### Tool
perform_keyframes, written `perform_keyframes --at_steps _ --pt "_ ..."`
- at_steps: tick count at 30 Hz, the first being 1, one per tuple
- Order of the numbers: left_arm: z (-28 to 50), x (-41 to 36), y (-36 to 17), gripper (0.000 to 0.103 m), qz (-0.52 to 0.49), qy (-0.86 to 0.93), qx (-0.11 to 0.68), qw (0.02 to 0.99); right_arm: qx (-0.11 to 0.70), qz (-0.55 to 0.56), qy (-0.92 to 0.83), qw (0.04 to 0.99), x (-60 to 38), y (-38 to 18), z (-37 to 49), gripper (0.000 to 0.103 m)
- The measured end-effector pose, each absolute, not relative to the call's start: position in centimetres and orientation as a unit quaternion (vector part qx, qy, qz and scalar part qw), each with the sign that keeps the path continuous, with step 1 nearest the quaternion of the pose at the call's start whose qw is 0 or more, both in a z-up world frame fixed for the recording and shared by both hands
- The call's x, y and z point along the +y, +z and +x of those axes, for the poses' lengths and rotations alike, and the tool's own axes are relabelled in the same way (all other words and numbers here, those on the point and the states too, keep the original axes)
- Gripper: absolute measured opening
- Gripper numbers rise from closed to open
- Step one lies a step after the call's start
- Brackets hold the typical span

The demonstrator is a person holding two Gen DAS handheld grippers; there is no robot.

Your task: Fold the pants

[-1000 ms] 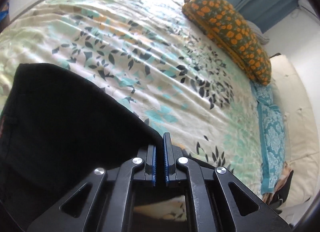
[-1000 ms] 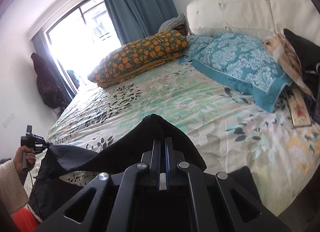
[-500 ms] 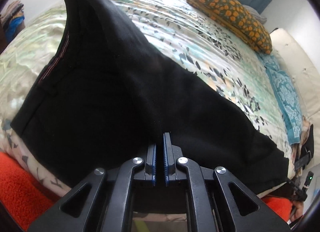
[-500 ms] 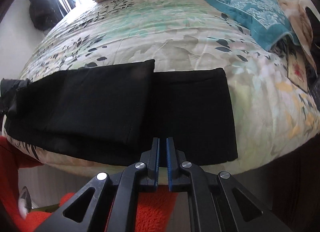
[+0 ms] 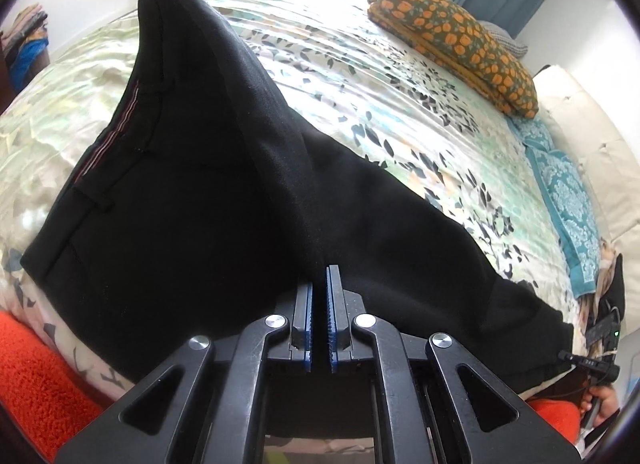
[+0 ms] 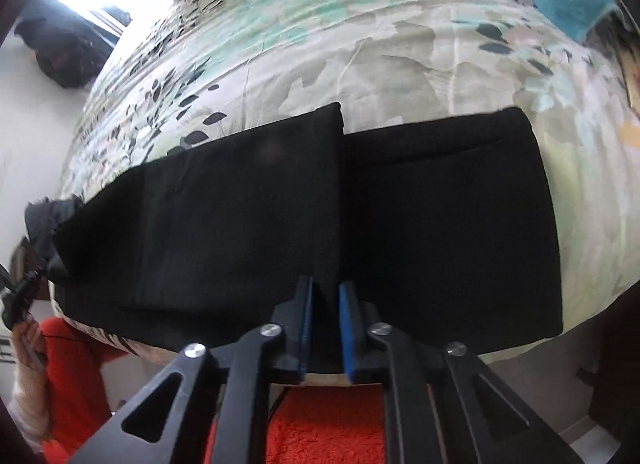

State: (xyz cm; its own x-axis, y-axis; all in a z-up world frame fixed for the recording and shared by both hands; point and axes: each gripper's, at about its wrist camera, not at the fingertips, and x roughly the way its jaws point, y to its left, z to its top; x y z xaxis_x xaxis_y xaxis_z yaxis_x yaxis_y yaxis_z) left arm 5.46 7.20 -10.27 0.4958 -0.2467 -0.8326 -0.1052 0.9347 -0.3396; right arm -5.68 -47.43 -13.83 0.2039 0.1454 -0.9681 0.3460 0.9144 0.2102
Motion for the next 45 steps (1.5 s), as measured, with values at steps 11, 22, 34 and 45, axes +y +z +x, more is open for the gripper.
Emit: perform_keyframes --at_steps 11,22,34,45 --pt "-1.6 1.9 -11.7 0.004 -0.124 -0.104 0.54 0.826 0.593 0.16 -0.171 0.771 -51.3 -10.1 -10.2 0.005" --pt "-1.6 0.3 -12.5 0.004 -0.104 -0.118 0.56 0.813 0.588 0.183 -0.211 0.759 -53.8 -10.7 -12.1 0.005" --pt "-2.6 0.1 -13.2 0.007 -0.073 -0.125 0.573 0.807 0.579 0.202 -0.238 0.753 -54.8 -11.5 -12.7 0.007" --pt "-2.3 3.1 -8.3 0.063 -0.022 -0.098 0.497 0.862 0.515 0.124 -0.279 0.801 -51.1 -5.2 -13.6 0.068"
